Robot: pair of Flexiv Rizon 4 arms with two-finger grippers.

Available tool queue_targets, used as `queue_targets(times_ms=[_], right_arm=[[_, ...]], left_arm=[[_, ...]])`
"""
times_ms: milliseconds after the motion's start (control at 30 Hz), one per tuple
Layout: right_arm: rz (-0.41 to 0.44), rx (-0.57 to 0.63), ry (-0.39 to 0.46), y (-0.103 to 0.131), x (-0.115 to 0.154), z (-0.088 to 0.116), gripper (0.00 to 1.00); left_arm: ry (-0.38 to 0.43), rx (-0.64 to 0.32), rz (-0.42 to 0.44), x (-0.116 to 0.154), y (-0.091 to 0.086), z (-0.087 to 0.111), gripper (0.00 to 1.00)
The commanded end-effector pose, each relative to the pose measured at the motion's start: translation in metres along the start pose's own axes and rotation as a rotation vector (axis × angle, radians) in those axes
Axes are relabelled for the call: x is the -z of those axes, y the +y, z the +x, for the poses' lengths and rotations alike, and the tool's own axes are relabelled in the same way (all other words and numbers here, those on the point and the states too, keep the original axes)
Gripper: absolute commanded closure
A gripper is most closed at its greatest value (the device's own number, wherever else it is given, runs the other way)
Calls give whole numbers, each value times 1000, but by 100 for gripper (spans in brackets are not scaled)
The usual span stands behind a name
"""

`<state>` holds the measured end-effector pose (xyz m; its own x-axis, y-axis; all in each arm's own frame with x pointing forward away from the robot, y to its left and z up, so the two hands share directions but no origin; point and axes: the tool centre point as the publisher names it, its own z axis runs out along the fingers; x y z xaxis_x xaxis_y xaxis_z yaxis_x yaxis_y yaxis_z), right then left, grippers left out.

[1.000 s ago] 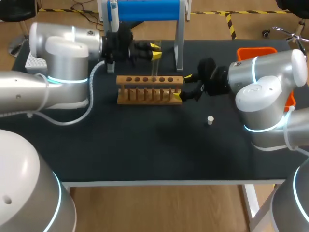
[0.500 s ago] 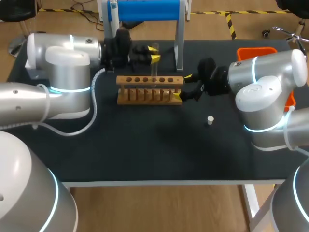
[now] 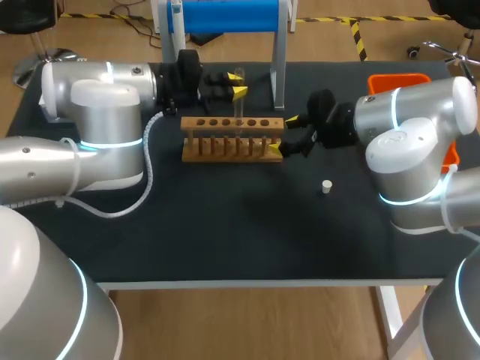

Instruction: Invert the test tube, pick up the pipette, mount the tip to pipette, aspirate from beaker and dispense into the tube, eject the tip, return the pipette, and cap with the stopper.

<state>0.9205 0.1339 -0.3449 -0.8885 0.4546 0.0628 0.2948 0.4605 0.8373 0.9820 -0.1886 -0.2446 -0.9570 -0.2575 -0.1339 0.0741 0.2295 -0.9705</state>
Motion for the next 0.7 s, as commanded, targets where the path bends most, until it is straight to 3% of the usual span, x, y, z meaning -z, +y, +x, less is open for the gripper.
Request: queue_targets(times_ms=[33, 700], right_arm=[[-1, 1, 1, 0, 1, 0, 0], [-1, 1, 1, 0, 1, 0, 0]], left_arm=[[7, -3, -1, -2, 1, -3, 100], [9, 11, -11, -5, 12, -2, 100]])
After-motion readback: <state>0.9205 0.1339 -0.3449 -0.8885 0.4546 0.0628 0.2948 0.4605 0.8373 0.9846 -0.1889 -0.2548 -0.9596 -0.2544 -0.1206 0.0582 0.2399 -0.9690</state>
